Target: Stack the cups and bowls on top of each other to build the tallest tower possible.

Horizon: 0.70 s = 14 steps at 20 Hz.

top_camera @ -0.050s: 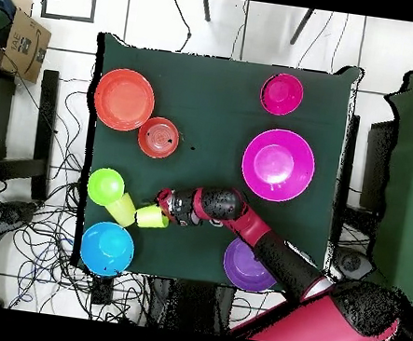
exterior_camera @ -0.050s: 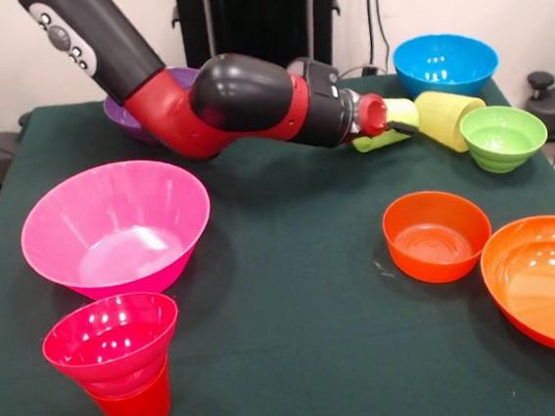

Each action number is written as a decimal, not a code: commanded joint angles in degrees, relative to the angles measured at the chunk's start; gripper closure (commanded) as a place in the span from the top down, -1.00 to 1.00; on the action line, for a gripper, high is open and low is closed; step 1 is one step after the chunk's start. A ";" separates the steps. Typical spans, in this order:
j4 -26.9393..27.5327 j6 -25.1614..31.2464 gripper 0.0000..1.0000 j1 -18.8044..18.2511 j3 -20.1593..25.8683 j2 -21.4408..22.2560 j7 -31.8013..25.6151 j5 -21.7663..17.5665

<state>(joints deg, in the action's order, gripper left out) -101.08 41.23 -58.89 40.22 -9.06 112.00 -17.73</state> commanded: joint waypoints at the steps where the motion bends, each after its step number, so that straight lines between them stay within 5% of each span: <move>1: 5.77 -5.48 -1.00 3.16 -1.28 -0.02 -6.77 -5.47; 3: 6.97 -2.07 -1.00 3.88 -1.31 0.18 -8.92 -5.55; 4: 6.70 -7.65 -1.00 3.21 -0.83 -0.38 -6.03 -5.69; 14: 6.24 -7.97 -1.00 2.94 -1.16 0.88 -5.47 -6.92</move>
<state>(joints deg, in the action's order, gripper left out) -101.61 41.31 -58.59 40.90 -8.65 112.02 -18.84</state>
